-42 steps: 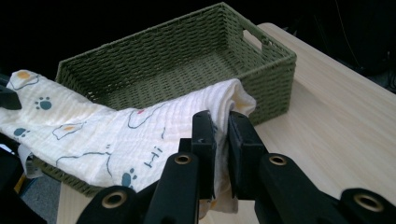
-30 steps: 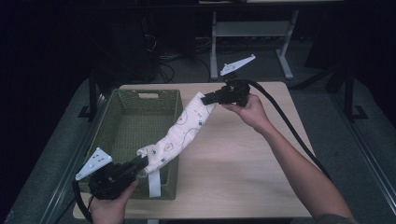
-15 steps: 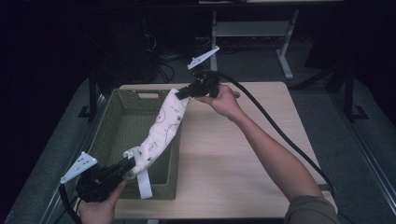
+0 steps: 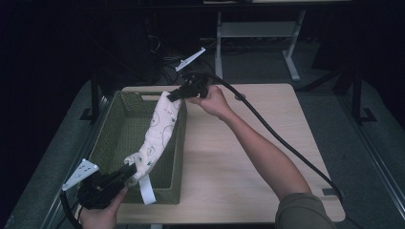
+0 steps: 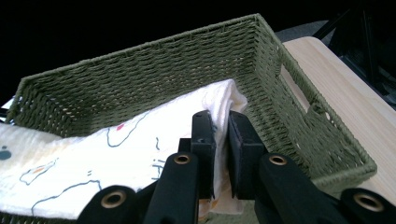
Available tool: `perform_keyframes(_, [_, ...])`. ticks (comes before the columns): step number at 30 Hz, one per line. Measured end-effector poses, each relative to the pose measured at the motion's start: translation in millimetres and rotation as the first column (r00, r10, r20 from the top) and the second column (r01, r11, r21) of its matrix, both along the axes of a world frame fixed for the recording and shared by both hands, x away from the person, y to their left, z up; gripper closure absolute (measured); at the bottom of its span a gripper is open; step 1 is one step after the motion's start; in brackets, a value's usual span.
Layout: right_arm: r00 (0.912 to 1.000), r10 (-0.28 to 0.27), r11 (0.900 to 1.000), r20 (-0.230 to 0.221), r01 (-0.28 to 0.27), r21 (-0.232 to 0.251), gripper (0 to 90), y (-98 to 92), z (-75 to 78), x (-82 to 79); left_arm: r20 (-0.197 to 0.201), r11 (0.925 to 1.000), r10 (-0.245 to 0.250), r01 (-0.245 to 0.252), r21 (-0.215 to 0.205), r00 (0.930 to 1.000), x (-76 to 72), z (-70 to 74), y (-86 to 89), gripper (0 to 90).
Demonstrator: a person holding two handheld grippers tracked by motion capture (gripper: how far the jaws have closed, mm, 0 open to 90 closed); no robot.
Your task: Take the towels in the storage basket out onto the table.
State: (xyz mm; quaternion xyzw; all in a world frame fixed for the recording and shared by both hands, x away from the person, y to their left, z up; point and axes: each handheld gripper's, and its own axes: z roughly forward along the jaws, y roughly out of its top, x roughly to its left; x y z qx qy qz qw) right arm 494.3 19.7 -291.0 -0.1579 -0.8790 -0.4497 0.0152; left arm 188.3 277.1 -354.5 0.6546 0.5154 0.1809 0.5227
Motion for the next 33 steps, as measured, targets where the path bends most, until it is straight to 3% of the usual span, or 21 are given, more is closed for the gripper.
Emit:
perform_keyframes(14, [0.9998, -0.011, 1.000, -0.016, 0.011, -0.019, 81.7, 30.1, -8.2, 17.9, 0.007, 0.9995, 0.024, -0.024, -0.022, 0.9997, -1.6, -6.3, 5.9, 82.7])
perform_keyframes(28, [0.9981, -0.016, 1.000, -0.059, 0.014, -0.028, 81.6, 59.0, -32.7, 26.6, -0.033, 0.9974, 0.053, -0.054, -0.047, 0.9980, 0.0, -25.8, 9.1, 82.4])
perform_keyframes(33, [0.9988, -0.011, 0.999, -0.048, 0.009, -0.039, 81.5, 62.9, -37.3, 27.5, -0.048, 0.9974, 0.054, -0.056, -0.045, 0.9974, -0.9, -29.8, 9.8, 82.0])
